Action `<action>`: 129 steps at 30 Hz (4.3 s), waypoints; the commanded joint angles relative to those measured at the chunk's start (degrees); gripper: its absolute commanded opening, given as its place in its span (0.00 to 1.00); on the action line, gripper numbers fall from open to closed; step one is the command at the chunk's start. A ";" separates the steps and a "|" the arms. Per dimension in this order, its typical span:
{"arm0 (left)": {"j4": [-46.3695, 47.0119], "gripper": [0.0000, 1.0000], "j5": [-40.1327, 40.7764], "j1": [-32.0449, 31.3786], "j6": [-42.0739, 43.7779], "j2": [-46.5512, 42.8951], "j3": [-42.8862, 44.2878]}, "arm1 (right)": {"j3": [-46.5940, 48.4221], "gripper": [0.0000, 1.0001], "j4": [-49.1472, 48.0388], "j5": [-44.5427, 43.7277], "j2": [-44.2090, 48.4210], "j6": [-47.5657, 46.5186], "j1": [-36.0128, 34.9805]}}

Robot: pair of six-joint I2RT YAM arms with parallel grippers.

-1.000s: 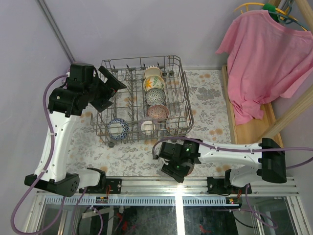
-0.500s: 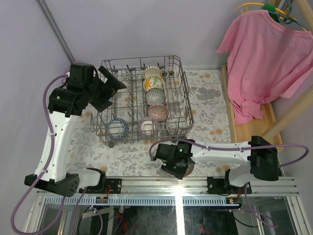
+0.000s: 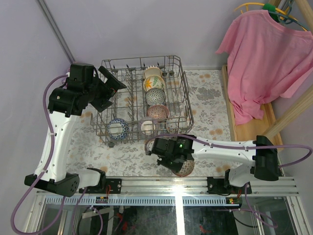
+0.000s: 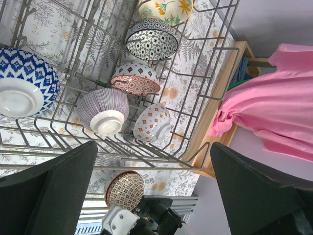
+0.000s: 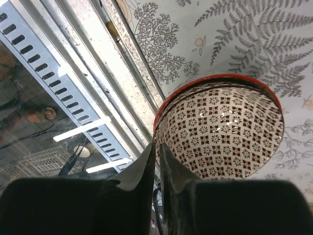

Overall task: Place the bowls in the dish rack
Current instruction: Pick up the bowl from the center of the board, then place the bowl in the dish rack.

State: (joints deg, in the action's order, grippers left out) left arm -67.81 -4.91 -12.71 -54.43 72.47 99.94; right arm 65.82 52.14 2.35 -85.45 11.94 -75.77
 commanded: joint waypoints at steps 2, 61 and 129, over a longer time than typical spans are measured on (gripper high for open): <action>0.74 1.00 0.47 0.05 -0.39 -1.00 -0.28 | 4.03 0.22 3.14 -2.46 1.11 0.16 -0.43; 2.22 1.00 -1.27 0.05 -0.91 -2.77 -3.91 | 20.39 0.00 9.45 3.49 3.30 2.77 7.06; 15.60 0.47 26.12 11.74 12.69 16.53 -15.41 | 75.62 0.00 -40.91 30.74 -37.29 43.82 37.71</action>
State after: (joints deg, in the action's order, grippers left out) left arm -55.18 21.17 -1.43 -43.62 91.11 85.73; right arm 135.17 20.71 33.76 -122.19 51.68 -38.17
